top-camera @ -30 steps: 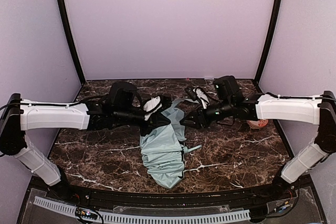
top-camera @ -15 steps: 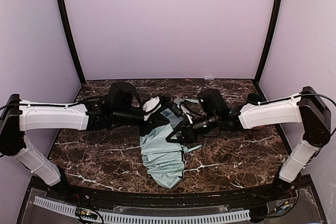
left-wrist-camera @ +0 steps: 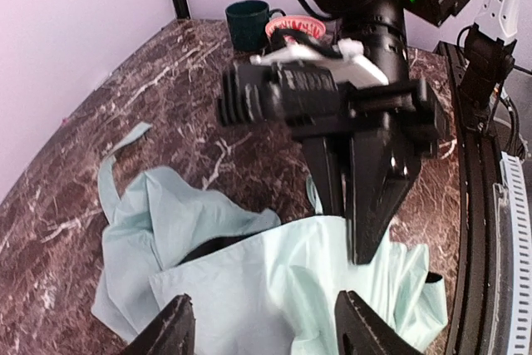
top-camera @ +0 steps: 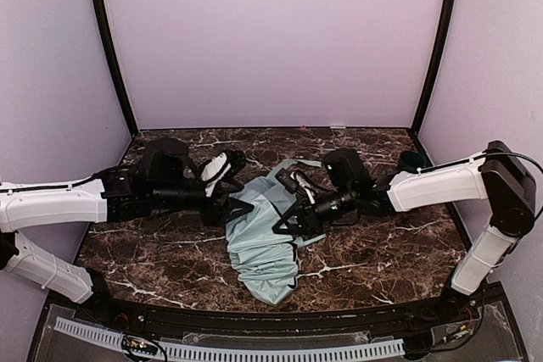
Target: Put away the umbrella
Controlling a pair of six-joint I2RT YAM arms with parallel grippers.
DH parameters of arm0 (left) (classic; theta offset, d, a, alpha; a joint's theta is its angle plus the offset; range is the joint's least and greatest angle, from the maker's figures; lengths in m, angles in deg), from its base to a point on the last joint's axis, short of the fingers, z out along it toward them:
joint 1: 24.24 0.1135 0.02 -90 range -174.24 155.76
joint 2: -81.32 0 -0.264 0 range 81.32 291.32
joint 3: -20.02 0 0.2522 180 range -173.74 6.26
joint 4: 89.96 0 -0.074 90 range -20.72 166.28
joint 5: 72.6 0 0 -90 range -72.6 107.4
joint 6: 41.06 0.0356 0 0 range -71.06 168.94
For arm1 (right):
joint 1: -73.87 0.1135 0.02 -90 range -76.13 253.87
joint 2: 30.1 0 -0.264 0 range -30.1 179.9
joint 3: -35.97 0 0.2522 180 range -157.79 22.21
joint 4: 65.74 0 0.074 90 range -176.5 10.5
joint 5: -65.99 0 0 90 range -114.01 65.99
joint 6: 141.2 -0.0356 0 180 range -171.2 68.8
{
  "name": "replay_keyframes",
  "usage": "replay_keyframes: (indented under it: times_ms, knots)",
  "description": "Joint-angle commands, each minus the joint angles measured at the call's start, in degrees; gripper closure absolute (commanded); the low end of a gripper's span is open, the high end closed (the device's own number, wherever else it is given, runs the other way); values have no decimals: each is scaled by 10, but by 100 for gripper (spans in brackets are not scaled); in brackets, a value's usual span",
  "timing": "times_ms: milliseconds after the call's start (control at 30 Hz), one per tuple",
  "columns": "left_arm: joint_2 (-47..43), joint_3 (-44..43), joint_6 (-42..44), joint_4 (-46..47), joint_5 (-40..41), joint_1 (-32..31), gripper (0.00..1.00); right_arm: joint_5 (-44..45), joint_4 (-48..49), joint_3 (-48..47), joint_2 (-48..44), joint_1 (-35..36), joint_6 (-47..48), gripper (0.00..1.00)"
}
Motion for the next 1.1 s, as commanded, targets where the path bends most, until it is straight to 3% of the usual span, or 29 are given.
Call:
replay_keyframes:
  times_ms: [0, 100, 267, 400, 667, 767, 933, 1067]
  knots:
    - [-20, 57, -71, -34, 22, -1, 47, -14, -49, -10, -23, -6, 40, 62]
    - [-26, 69, -86, -35, 29, -1, 52, -10, -86, -40, -28, -23, 60, 42]
    - [-51, 84, -104, -37, 41, -2, 53, 4, -175, -142, 2, -26, 85, 30]
    - [-86, 108, -115, -31, 53, -2, 54, 40, -203, -214, 46, -17, 57, 29]
    - [-72, 122, -133, -23, 25, -6, 69, 60, -314, -307, 106, 3, 66, 37]
    - [-59, 125, -129, -6, 19, -7, 70, 42, -305, -312, 113, 16, 57, 47]
    - [-21, 119, -131, 13, -14, -7, 70, 21, -274, -302, 117, 24, 32, 88]
    - [4, 109, -121, 20, -13, -10, 71, 29, -246, -273, 90, 20, 11, 100]
